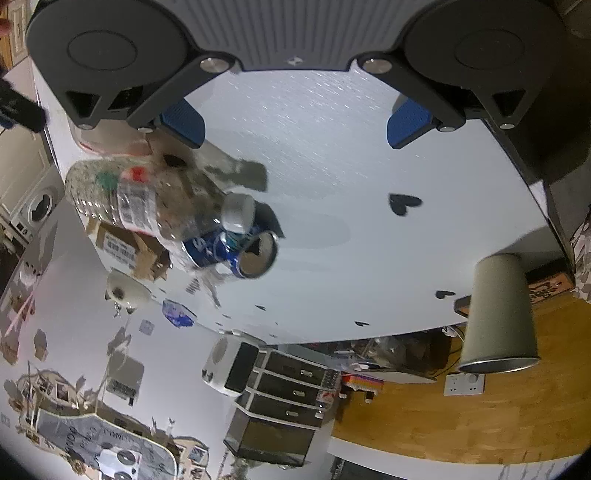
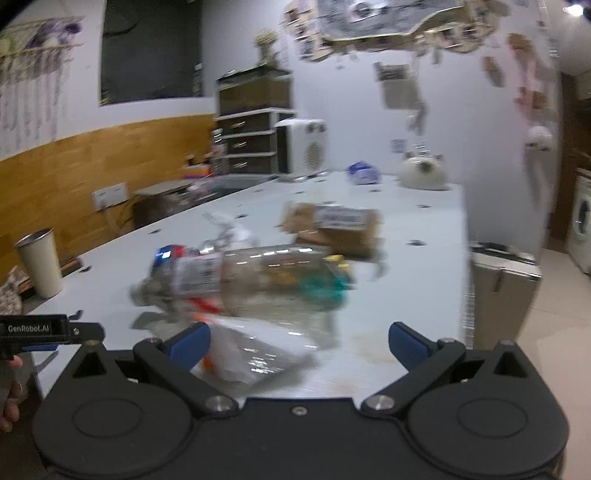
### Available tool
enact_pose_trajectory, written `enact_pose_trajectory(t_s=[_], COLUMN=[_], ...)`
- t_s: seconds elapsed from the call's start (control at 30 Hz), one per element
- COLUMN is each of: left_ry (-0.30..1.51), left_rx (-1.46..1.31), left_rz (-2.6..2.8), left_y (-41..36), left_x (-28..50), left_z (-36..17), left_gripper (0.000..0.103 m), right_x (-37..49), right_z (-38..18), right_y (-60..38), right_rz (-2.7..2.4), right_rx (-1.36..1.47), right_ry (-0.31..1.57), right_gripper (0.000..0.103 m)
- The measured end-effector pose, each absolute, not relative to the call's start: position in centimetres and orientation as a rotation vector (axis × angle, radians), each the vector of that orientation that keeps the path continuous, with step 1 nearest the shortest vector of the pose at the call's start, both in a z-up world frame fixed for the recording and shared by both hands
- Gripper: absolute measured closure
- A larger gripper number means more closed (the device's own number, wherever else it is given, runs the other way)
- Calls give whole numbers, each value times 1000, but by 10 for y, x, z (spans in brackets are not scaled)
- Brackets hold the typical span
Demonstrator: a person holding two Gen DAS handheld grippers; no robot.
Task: Collect trash
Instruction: 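Move both tools over the trash pile on the table, then grasp the clear zip bag with the right tool while the left tool grasps the plastic bottle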
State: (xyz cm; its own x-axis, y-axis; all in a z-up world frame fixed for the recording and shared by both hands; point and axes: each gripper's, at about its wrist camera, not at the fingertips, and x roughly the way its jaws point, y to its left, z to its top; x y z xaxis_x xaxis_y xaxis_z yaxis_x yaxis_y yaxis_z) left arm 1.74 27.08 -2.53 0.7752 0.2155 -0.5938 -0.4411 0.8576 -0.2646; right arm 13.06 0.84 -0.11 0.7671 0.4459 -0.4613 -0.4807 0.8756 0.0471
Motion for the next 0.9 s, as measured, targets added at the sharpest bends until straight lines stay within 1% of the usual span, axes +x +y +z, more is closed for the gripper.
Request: enact_pose_trajectory(t_s=[0.2,0.23,0.27,0.3,0.37,0.4,0.47,0.5,0.53,0.77,0.9], left_ry=[534,516,494,475,439,420,401,404,413,478,539], left_rx=[-380,-368,-350,-329,-287,-273,-266,-268,-272,-234,-215], left_rz=[309,283,250,222,155,116,33,1,-23,-121,-203], left_y=[283,283,283,281,277,276,274,274,273,263,252], left_x=[22,24,27,31,42,47,63,72,81,118,116], left_z=[-20,-17,-14,-10,-4,-2,0,-2,-3,-16,-24], left_gripper=[0,0,0,0,0,0,0,0,0,0,0], right_x=[147,148,148,149,150,150,149,148,148,137,130], right_z=[-15,-17,-19,-21,-23,-24,-24,-24,-24,-17,-13], right_y=[46,48,47,46,41,38,34,31,27,-7,-29], right_rz=[525,520,519,522,545,549,544,543,544,506,494], right_rx=[-170,-173,-172,-168,-148,-145,-154,-151,-137,-118,-79], right_ry=[518,520,520,521,533,536,536,537,544,527,534], right_gripper=[0,2,12,16,30,35,55,59,67,82,83])
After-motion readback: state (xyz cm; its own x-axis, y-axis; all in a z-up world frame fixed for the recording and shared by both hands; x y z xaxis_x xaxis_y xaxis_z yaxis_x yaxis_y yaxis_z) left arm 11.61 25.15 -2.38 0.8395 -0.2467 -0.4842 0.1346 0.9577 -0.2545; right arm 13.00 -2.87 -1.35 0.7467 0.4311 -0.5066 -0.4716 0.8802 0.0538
